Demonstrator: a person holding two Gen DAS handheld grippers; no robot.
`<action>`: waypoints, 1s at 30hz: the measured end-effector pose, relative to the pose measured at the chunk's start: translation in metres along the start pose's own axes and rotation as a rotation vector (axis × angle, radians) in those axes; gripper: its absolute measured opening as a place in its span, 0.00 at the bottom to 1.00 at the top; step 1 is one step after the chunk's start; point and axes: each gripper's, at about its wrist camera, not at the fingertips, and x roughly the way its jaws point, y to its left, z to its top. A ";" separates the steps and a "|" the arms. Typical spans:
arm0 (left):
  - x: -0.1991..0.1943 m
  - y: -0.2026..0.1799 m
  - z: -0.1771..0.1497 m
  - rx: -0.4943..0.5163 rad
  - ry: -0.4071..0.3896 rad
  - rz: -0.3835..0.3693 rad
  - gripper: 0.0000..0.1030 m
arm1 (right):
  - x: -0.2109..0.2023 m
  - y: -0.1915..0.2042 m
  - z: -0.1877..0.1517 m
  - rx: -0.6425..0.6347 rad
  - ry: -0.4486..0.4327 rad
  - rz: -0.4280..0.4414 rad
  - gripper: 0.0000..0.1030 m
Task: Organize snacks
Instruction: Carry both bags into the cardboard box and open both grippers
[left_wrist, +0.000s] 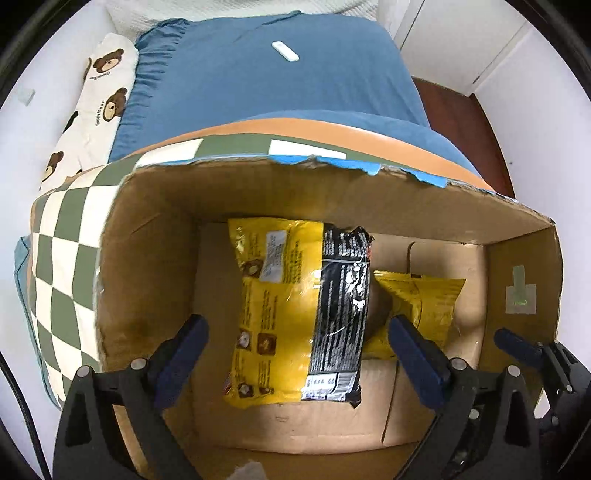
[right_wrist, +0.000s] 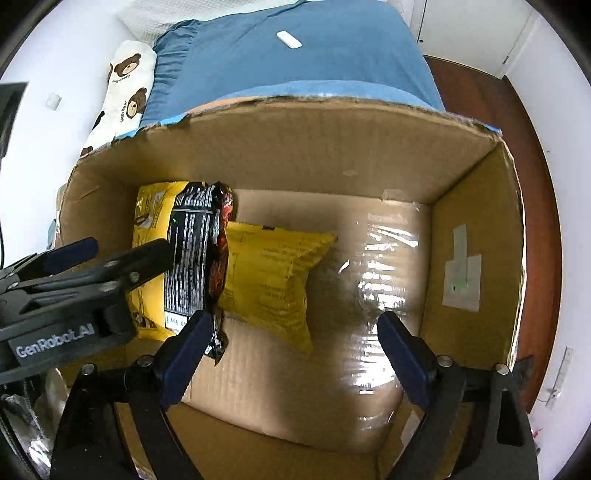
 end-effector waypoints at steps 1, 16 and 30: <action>-0.002 0.000 -0.003 0.002 -0.009 0.005 0.97 | 0.001 0.003 0.000 0.007 -0.001 0.001 0.90; -0.061 0.024 -0.075 0.006 -0.183 -0.007 0.97 | -0.031 0.050 -0.059 0.049 -0.145 -0.027 0.90; -0.136 0.030 -0.148 0.037 -0.373 -0.021 0.97 | -0.105 0.087 -0.125 0.009 -0.367 -0.070 0.90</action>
